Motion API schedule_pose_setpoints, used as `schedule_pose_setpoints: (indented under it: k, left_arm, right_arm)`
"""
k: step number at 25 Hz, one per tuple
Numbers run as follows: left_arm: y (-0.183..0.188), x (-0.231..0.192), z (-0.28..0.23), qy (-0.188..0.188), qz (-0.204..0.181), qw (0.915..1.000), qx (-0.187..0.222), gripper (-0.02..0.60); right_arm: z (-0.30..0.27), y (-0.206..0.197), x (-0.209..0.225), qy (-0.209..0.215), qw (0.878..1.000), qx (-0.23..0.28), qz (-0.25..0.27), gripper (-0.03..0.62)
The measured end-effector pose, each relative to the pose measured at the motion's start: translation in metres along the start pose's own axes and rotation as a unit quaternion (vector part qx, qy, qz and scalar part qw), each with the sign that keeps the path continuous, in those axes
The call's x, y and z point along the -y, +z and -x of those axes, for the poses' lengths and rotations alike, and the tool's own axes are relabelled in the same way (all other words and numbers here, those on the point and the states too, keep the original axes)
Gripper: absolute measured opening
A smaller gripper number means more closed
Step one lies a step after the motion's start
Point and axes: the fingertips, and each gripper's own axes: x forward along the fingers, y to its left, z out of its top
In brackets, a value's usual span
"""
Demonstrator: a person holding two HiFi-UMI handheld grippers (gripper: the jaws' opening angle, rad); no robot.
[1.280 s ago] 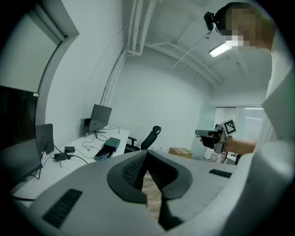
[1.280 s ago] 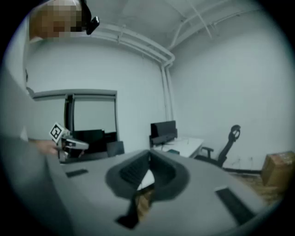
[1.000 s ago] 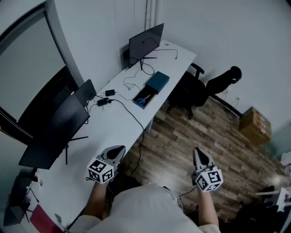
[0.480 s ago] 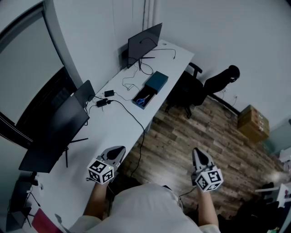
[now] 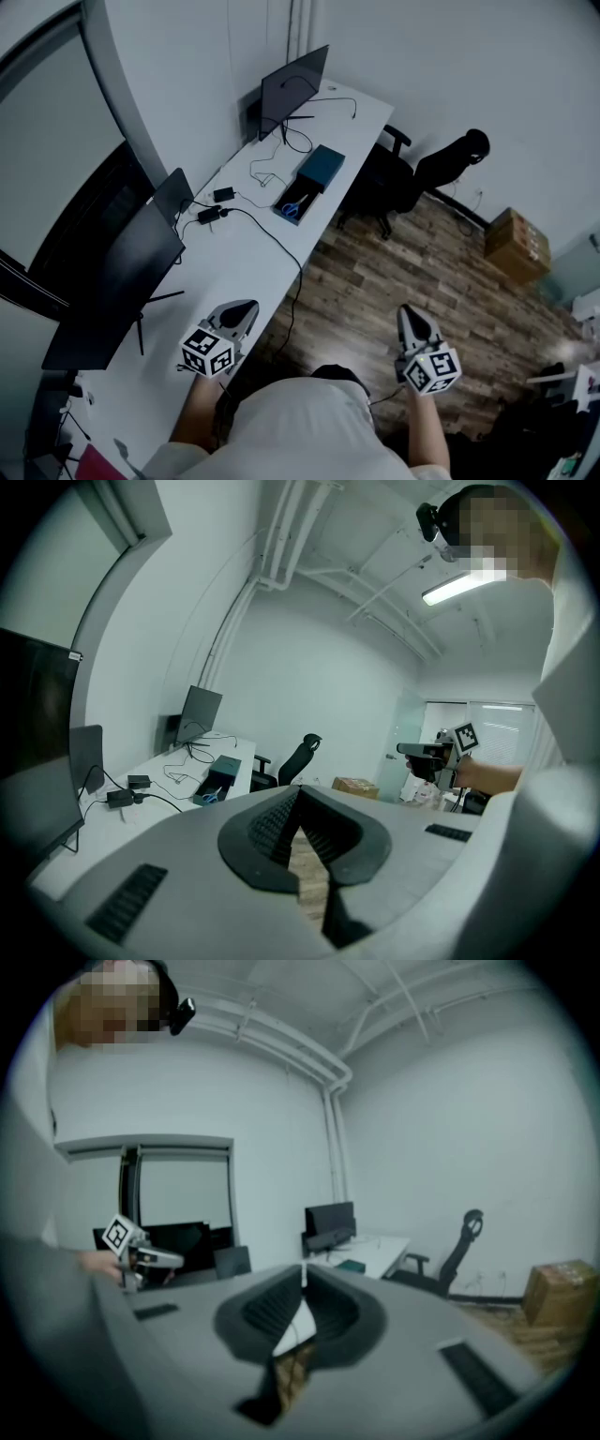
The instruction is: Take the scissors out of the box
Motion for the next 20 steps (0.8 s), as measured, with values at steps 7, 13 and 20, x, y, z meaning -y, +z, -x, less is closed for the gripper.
schedule_pose_setpoints:
  k: [7, 13, 20]
  left_arm:
    - [-0.005, -0.013, -0.003, -0.002, 0.009, 0.9999, -0.008, 0.032]
    - [-0.004, -0.022, -0.024, 0.006, 0.013, 0.9997, -0.021, 0.032]
    - [0.002, -0.037, -0.065, 0.032, 0.027, 0.9987, -0.029, 0.032]
  right_arm:
    - [-0.008, -0.009, -0.004, 0.001, 1.000, -0.008, -0.012, 0.034]
    - [-0.032, -0.012, 0.011, 0.011, 1.000, -0.019, -0.019, 0.035]
    - [-0.078, -0.005, 0.048, 0.042, 0.998, -0.023, -0.027, 0.034]
